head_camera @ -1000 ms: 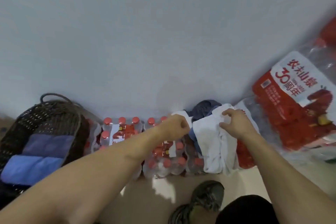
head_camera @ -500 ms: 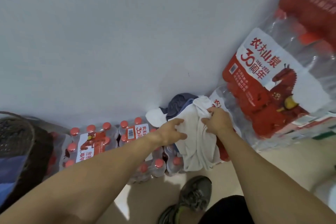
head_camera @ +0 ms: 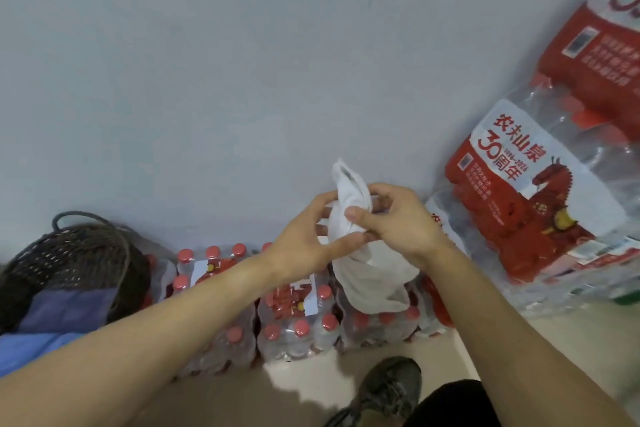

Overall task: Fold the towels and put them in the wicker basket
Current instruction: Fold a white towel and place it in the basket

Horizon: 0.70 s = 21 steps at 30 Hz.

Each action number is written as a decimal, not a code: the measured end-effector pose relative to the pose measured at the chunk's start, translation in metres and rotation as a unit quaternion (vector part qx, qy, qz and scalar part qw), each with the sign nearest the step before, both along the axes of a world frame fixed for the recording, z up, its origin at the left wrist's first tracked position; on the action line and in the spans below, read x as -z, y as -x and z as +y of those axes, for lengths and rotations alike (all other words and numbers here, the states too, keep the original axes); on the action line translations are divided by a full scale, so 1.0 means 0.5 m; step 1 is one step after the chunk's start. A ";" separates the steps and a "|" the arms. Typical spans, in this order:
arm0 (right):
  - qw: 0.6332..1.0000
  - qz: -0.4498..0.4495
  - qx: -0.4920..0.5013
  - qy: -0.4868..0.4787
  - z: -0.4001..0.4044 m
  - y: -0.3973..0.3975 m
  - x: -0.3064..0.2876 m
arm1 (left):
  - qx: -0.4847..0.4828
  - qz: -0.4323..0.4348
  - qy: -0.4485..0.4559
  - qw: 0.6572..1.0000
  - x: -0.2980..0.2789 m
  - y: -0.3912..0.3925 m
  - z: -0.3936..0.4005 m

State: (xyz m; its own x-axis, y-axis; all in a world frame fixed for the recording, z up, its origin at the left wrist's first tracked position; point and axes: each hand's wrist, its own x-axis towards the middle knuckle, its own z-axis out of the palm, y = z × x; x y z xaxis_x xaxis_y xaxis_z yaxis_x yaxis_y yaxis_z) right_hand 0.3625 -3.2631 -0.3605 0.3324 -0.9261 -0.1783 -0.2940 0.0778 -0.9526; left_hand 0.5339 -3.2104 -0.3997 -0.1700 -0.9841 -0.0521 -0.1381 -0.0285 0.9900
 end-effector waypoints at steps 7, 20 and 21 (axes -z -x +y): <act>0.990 -0.097 -0.086 -0.049 0.068 -0.152 0.005 | -0.025 -0.044 0.027 0.998 -0.031 -0.191 0.065; 0.971 -0.191 -0.040 -0.138 0.092 -0.260 0.068 | -0.147 -0.098 0.018 0.984 -0.004 -0.356 0.095; 0.967 -0.210 -0.028 -0.145 0.088 -0.259 0.063 | -0.170 -0.095 0.015 0.981 -0.005 -0.367 0.090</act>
State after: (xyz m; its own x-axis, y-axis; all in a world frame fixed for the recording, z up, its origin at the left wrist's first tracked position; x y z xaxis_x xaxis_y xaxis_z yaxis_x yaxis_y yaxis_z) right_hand 0.4922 -3.2193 -0.3923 0.4798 -0.8360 -0.2661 0.1015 0.3541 -0.9297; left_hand 0.7172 -3.1655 -0.3969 0.1779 -0.9838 -0.0214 -0.3083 -0.0764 0.9482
